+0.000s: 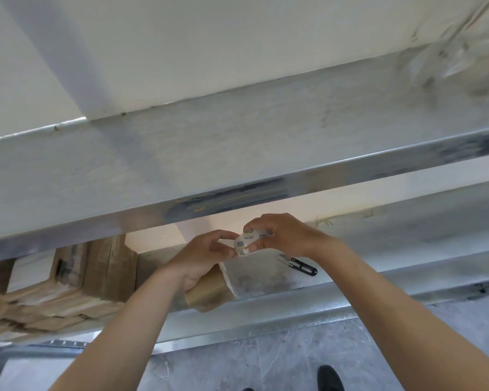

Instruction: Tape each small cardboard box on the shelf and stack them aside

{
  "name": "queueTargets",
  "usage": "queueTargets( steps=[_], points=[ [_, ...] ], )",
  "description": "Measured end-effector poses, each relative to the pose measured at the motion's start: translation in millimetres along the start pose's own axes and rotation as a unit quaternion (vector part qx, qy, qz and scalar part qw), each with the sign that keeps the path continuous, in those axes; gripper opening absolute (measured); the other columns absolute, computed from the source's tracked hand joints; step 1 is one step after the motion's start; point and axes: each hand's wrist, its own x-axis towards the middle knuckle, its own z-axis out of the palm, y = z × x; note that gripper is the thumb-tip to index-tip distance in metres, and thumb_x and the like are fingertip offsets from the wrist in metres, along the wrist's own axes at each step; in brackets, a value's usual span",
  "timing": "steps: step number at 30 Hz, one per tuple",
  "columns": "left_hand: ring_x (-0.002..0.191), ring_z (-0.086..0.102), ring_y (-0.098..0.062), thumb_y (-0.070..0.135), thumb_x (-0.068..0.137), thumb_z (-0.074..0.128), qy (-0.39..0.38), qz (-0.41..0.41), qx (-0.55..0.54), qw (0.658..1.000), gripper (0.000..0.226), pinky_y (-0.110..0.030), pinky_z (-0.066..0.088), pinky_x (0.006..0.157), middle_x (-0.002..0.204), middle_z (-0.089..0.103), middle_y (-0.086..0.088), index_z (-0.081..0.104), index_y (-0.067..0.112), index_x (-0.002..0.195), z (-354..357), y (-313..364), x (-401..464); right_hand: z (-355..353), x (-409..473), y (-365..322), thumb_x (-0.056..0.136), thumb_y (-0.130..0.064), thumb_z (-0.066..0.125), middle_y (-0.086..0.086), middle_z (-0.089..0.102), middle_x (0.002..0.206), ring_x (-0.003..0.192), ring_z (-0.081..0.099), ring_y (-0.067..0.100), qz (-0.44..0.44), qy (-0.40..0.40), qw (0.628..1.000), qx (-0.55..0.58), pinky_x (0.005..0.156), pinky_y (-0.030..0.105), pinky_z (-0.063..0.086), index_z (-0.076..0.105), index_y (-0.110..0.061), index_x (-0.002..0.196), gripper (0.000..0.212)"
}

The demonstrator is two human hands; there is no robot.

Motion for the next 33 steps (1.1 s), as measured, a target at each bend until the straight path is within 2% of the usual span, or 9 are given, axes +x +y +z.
queueTargets(
  steps=[6,8,10,11,14,18,21,24,33],
  points=[
    [0.103,0.070,-0.036,0.006,0.086,0.076,0.103,-0.004,-0.123,0.987,0.006,-0.046,0.052,0.102,0.094,0.078,-0.015,0.076,0.005,0.092,14,2,-14,2,-33,-12,0.088,-0.041,0.073,-0.010,0.060,0.102,0.092,0.052,0.003,0.009,0.075,0.996,0.040,0.082,0.021,0.039,0.066,-0.031,0.121,0.035],
    [0.081,0.065,-0.030,0.012,0.090,0.073,0.098,-0.020,-0.145,0.984,0.006,-0.039,0.055,0.076,0.094,0.076,-0.016,0.076,0.008,0.086,17,5,-20,2,-42,-16,0.087,-0.040,0.074,-0.007,0.062,0.099,0.088,0.052,0.001,-0.006,0.097,0.994,0.057,0.078,0.022,0.039,0.068,-0.030,0.116,0.032],
    [0.062,0.046,-0.019,0.019,0.093,0.070,0.099,-0.017,-0.123,0.987,0.014,-0.030,0.032,0.053,0.090,0.071,-0.013,0.074,0.017,0.080,21,6,-26,3,-49,-18,0.085,-0.037,0.076,-0.002,0.064,0.096,0.087,0.053,0.004,-0.023,0.119,0.989,0.083,0.079,0.025,0.041,0.070,-0.029,0.110,0.027],
    [0.060,0.042,-0.017,0.018,0.095,0.068,0.103,-0.004,-0.122,0.987,0.017,-0.029,0.028,0.052,0.087,0.070,-0.011,0.073,0.019,0.078,24,7,-29,4,-52,-18,0.085,-0.035,0.077,-0.002,0.064,0.094,0.087,0.054,0.007,-0.026,0.129,0.986,0.099,0.080,0.027,0.042,0.070,-0.028,0.108,0.025],
    [0.063,0.051,-0.015,0.016,0.097,0.064,0.154,0.061,-0.080,0.983,0.016,-0.029,0.041,0.059,0.077,0.071,0.002,0.071,0.019,0.083,31,13,-41,9,-57,-17,0.082,-0.040,0.077,-0.012,0.065,0.093,0.089,0.058,0.008,-0.024,0.154,0.979,0.131,0.079,0.027,0.045,0.069,-0.033,0.105,0.026],
    [0.064,0.057,-0.010,0.029,0.093,0.069,0.217,0.111,0.030,0.969,0.002,-0.030,0.047,0.070,0.073,0.072,0.011,0.069,0.029,0.091,32,15,-47,10,-61,-17,0.075,-0.051,0.075,-0.030,0.066,0.099,0.094,0.062,-0.001,-0.010,0.159,0.974,0.161,0.079,0.016,0.047,0.065,-0.045,0.100,0.028],
    [0.060,0.051,-0.017,0.020,0.091,0.073,0.180,0.106,-0.104,0.972,0.022,-0.032,0.044,0.064,0.075,0.070,-0.005,0.055,0.028,0.101,32,14,-49,9,-61,-18,0.082,-0.034,0.078,-0.021,0.069,0.098,0.093,0.064,0.000,-0.003,0.149,0.965,0.218,0.081,0.016,0.052,0.070,-0.034,0.102,0.021],
    [0.059,0.047,-0.020,0.009,0.092,0.070,0.186,0.116,-0.103,0.970,0.008,-0.030,0.041,0.059,0.078,0.072,-0.009,0.064,0.014,0.092,36,16,-52,8,-60,-17,0.085,-0.020,0.078,-0.004,0.073,0.099,0.098,0.069,0.018,0.023,0.140,0.942,0.304,0.080,0.039,0.062,0.073,-0.024,0.106,0.021],
    [0.064,0.058,-0.015,0.029,0.087,0.077,0.238,0.117,-0.092,0.960,0.010,-0.032,0.050,0.065,0.077,0.076,0.000,0.078,0.022,0.081,43,16,-49,5,-47,-12,0.073,-0.032,0.081,0.008,0.074,0.107,0.102,0.071,0.027,0.037,0.131,0.924,0.357,0.083,0.051,0.061,0.072,-0.017,0.113,0.044]
  ],
)
